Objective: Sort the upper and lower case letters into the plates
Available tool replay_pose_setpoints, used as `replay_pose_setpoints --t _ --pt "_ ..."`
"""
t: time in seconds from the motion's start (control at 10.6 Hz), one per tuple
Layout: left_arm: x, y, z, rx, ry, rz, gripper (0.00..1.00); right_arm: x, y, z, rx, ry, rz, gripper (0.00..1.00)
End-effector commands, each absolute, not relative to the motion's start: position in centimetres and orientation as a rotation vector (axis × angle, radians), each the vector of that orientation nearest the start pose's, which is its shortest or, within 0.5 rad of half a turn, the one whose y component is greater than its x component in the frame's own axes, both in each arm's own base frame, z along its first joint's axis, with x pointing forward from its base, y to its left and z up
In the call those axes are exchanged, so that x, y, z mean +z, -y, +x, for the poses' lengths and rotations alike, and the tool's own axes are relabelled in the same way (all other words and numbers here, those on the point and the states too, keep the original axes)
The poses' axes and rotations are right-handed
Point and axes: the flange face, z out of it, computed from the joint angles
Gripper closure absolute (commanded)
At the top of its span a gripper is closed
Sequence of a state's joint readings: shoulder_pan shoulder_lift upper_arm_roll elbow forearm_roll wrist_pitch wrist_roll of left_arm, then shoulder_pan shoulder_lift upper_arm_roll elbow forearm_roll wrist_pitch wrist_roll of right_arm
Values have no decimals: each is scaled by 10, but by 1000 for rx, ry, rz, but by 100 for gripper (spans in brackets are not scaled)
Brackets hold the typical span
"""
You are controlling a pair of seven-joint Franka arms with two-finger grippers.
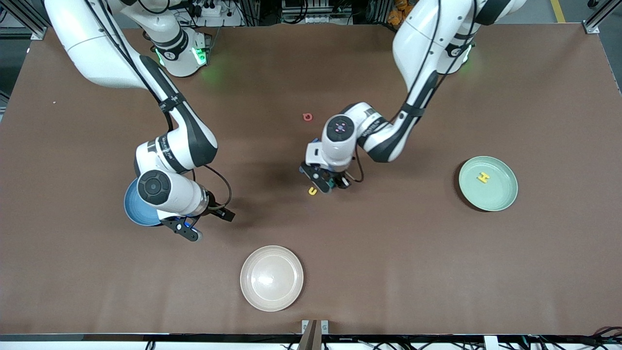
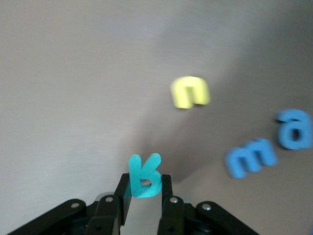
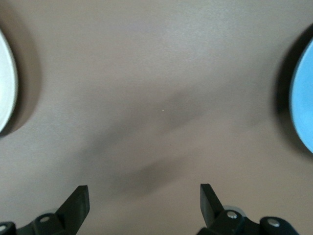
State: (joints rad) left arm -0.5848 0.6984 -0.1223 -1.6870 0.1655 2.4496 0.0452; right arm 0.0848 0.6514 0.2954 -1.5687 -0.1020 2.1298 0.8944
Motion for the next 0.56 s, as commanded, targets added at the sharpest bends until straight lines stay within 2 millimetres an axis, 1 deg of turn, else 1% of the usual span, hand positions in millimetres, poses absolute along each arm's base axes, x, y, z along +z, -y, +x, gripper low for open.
replay_pose_setpoints --t 0.0,0.09,0.19,0.28,0.38,0.47 --pt "263 350 557 -139 -1123 -2879 100 268 -253 653 153 -839 -2958 0" --pt "273 312 568 -96 -1051 -2892 100 270 -275 647 138 -875 -2926 0" --pt "272 278 566 -30 -974 -2909 100 271 -297 639 138 -906 -2905 0" --pt "268 238 561 19 -894 -2926 100 263 -320 628 144 -872 -2914 0" --pt "270 188 560 52 -796 -2946 100 256 -345 620 119 -825 -2895 0" --pt "270 149 554 82 -708 -2962 100 251 -372 608 97 -767 -2878 0"
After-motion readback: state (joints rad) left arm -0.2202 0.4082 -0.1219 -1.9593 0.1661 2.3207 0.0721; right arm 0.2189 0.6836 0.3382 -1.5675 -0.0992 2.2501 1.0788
